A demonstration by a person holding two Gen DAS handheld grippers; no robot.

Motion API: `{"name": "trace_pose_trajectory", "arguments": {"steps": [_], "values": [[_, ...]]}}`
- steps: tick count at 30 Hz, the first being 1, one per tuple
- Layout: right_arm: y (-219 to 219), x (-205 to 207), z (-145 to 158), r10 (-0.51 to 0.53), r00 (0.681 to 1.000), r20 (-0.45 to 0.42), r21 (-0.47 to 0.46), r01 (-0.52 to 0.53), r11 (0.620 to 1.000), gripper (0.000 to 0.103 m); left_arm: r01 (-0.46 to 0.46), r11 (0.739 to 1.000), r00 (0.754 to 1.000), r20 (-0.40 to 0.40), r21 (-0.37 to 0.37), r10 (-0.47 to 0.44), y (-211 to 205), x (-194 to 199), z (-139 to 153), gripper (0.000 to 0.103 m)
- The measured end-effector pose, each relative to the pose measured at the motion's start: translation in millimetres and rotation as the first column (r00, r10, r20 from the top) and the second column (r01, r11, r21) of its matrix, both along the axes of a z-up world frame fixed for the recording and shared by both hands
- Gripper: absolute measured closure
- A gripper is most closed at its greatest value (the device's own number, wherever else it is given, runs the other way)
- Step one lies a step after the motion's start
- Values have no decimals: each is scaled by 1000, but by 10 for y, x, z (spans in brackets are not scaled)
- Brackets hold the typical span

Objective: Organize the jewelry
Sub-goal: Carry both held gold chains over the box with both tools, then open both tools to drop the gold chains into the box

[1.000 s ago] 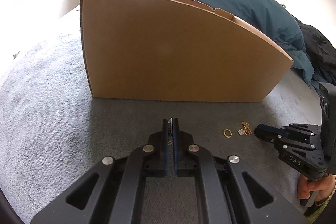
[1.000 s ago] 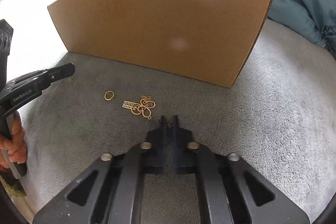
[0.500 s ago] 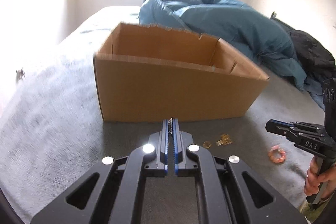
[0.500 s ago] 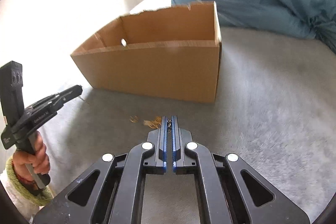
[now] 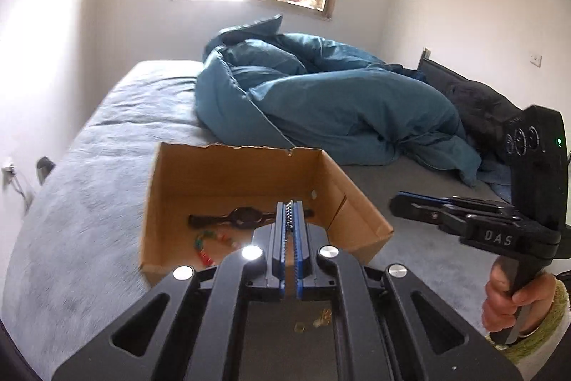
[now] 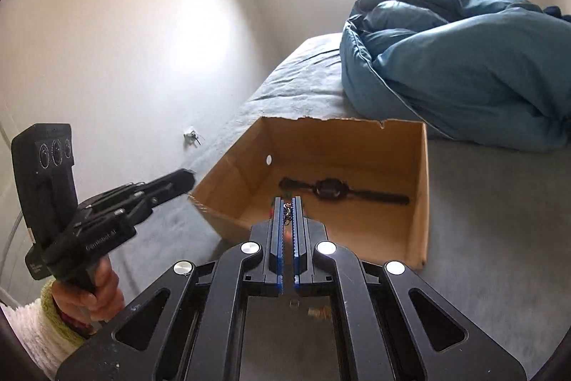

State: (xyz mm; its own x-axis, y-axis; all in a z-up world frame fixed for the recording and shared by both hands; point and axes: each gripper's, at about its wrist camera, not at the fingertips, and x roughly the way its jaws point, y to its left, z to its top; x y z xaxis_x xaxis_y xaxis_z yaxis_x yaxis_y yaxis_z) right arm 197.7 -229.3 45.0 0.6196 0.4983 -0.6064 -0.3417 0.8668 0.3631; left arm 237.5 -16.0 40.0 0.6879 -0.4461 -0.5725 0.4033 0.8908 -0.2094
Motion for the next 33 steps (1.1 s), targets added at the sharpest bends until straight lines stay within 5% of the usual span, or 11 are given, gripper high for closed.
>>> {"name": "trace_pose_trajectory", "arguments": {"steps": [7,17,24,33], "values": [[52,627,-355,5,986,-167,-29,-10,1000,101,42,999,982,-186,-8,-43,-333,750,-376,100],[95,1013,-873,-7,954,-301,-110,-27,994,99,18,1000,914,-406,-18,-23,-537,1353,-990,100],[109,1140,-1020,-2,947,-321,-128,-41,991,87,15,1000,889,-457,18,-5,-610,1440,-1148,94],[116,1124,-925,-6,958,-286,-148,-38,988,77,-6,998,907,-419,63,32,-563,1433,-1065,77]]}}
